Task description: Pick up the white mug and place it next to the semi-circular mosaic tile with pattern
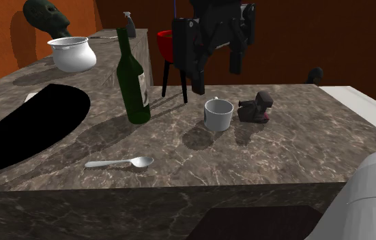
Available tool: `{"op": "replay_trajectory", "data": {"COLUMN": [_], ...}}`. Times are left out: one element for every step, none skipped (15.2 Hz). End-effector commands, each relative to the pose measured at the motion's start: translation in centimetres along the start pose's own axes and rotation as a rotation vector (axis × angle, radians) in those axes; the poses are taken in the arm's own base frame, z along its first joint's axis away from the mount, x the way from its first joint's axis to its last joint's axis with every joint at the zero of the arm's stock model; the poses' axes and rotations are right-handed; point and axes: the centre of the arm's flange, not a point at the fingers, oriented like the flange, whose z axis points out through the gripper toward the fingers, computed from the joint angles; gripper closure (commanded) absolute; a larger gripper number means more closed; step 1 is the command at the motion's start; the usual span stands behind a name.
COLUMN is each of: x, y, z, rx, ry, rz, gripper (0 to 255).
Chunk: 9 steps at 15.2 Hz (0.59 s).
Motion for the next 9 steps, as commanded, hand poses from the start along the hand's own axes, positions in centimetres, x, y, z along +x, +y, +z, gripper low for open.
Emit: {"op": "replay_trajectory", "data": {"x": [0.0,0.7,1.5,2.2,2.9,3.7,4.4,5.2,5.9], "y": [0.0,0.7,1.4,2.1,2.7,3.4,4.1,4.8,5.5], "z": [0.0,0.9,1.8,2.6,3.5,4.4,5.3,6.2,7.0], "rx": [0.0,0.001,0.002,0.003,0.004,0.005,0.006,0.007,0.008], "ry": [0.0,-0.001,-0.002,-0.002,-0.003,-0.004,-0.005,-0.005,-0.006], "rz": [0.0,-0.001,-0.002,-0.003,-0.004,-0.004,-0.005,-0.006,-0.007], "gripper": [0,0,0,0,0,0,0,0,0]}}
